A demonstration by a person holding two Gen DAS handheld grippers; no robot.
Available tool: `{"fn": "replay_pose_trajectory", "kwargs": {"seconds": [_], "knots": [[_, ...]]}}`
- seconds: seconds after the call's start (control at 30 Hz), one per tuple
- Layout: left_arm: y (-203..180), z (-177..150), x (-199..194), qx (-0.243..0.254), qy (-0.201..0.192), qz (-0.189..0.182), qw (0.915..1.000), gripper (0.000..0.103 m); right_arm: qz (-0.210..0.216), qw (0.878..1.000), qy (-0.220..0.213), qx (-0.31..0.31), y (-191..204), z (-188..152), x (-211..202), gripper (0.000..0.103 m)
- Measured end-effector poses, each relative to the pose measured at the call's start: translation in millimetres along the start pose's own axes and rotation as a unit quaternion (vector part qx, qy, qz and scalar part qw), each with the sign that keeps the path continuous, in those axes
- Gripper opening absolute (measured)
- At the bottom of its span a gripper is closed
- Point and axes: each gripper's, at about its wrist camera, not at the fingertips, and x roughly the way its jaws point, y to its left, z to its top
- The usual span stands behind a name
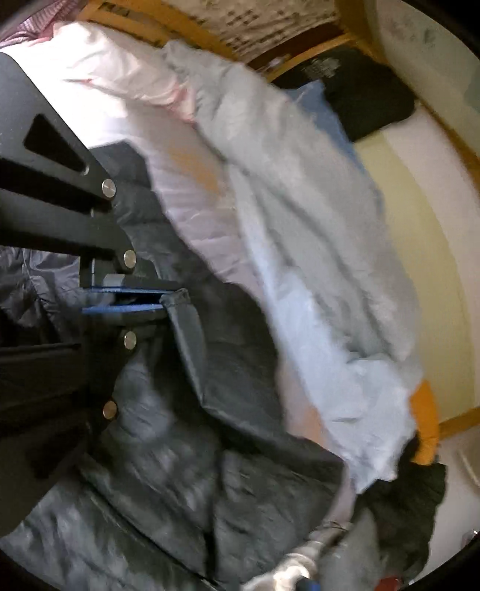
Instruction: Fold large clothes
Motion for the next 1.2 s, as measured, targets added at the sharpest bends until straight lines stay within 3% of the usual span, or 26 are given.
{"fn": "replay_pose_trajectory", "kwargs": {"seconds": [0.1, 0.27, 0.33, 0.4, 0.47, 0.6, 0.7, 0.8, 0.87, 0.93, 1.07, 1.1, 1.17, 1.2], "knots": [[13, 18, -36, -0.043, -0.042, -0.026, 0.9979, 0.003, 0.003, 1.000, -0.009, -0.024, 12, -3, -3, 0.057], [52, 55, -95, -0.104, -0.096, -0.031, 0.9894, 0.003, -0.003, 0.998, -0.029, -0.061, 29, -7, -11, 0.057], [68, 70, -98, -0.115, -0.067, -0.026, 0.9907, 0.003, -0.004, 0.998, -0.025, -0.060, 31, -8, -8, 0.057], [79, 78, -82, -0.123, 0.007, -0.026, 0.9921, 0.003, -0.004, 0.998, -0.017, -0.058, 30, -9, -5, 0.057], [89, 75, -57, -0.132, 0.059, 0.011, 0.9894, 0.003, -0.009, 0.998, -0.015, -0.057, 30, -9, -4, 0.057], [110, 45, 7, -0.151, 0.135, 0.061, 0.9774, 0.003, -0.004, 0.998, -0.020, -0.056, 30, -9, -5, 0.057], [118, 16, 48, -0.168, 0.180, 0.066, 0.9669, 0.003, 0.005, 0.998, -0.021, -0.063, 34, -10, -5, 0.057], [127, -4, 72, -0.205, 0.191, 0.049, 0.9587, 0.003, 0.041, 0.997, -0.007, -0.071, 39, -12, 0, 0.057], [131, -7, 81, -0.217, 0.181, 0.037, 0.9585, 0.003, 0.105, 0.991, 0.022, -0.073, 45, -16, 7, 0.057], [130, -4, 89, -0.211, 0.176, 0.040, 0.9607, 0.003, 0.125, 0.988, 0.035, -0.088, 55, -19, 13, 0.057], [119, 8, 103, -0.177, 0.159, 0.047, 0.9702, 0.003, 0.057, 0.991, 0.063, -0.104, 70, -20, 37, 0.057], [116, 10, 105, -0.169, 0.156, 0.049, 0.9720, 0.005, 0.028, 0.994, 0.076, -0.080, 65, -19, 48, 0.049], [112, 12, 109, -0.159, 0.150, 0.029, 0.9754, 0.014, 0.001, 0.995, 0.098, -0.012, 46, -16, 68, 0.033], [109, 12, 110, -0.156, 0.149, 0.005, 0.9764, 0.032, -0.012, 0.995, 0.101, 0.011, 37, -14, 75, 0.027]]}}
